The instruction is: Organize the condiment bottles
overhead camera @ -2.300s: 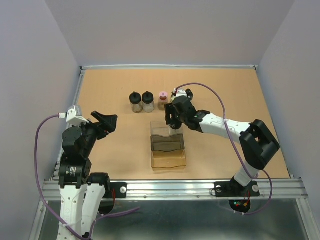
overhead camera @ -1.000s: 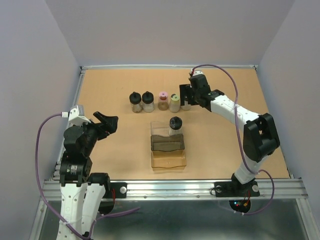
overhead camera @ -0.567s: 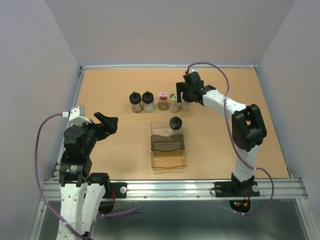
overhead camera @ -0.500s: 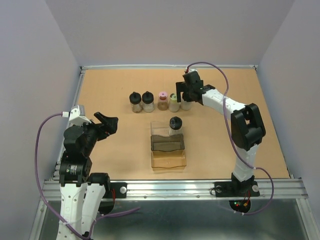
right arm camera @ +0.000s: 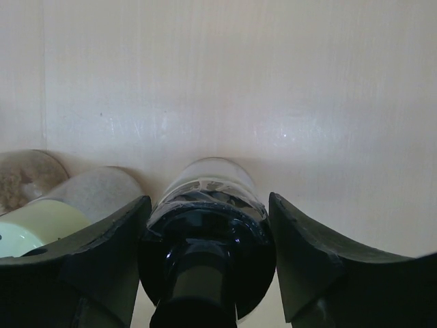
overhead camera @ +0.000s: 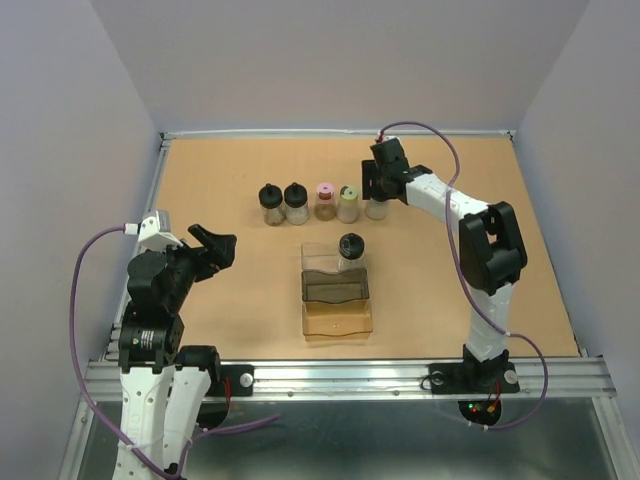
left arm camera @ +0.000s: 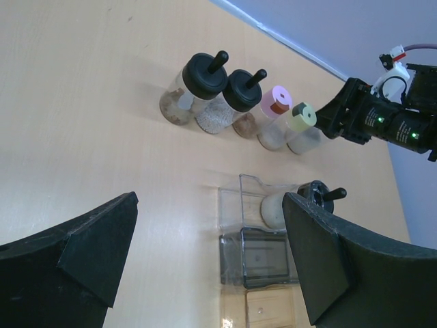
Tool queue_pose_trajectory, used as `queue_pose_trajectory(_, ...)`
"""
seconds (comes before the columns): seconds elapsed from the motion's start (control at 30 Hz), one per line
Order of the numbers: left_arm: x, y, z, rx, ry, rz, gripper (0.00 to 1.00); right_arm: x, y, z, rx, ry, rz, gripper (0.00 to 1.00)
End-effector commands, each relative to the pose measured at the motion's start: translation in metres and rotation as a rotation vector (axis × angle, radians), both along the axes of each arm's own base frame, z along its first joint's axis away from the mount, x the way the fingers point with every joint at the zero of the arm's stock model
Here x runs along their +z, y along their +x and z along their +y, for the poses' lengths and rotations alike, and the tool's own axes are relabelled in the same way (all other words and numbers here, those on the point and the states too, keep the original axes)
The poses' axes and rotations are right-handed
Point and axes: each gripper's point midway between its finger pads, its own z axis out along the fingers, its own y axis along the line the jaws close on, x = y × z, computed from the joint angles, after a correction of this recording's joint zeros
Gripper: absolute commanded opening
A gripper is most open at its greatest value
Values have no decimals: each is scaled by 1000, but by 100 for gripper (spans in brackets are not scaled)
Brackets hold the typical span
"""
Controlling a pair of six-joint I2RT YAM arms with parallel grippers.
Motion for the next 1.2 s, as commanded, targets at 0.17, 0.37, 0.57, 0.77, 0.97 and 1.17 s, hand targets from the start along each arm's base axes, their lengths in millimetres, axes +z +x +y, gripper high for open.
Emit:
queue_pose_trajectory(0.17, 24, 4, -2, -6, -17, -76, 99, 109, -5, -29, -126, 49, -221, 0)
queue_pose_trajectory(0.37, 27, 5, -1, 2, -23, -84, 99, 199, -47, 25, 212, 241, -321, 0)
queue_pose_trajectory(0.57, 29, 10, -3, -4, -35, -93, 99, 232, -109, 82, 499, 375, -307, 0)
queue_pose_trajectory(0.77, 33, 14, -4, -4, -43, -97, 99, 211, -166, 149, 693, 383, -219, 0)
queue_pose_trajectory(0.97, 35, 15, -3, 0, -44, -103, 99, 183, -181, 178, 729, 326, -178, 0)
queue_pose_trajectory(1.17, 34, 15, -3, 2, -47, -101, 99, 136, -168, 184, 662, 234, -118, 1)
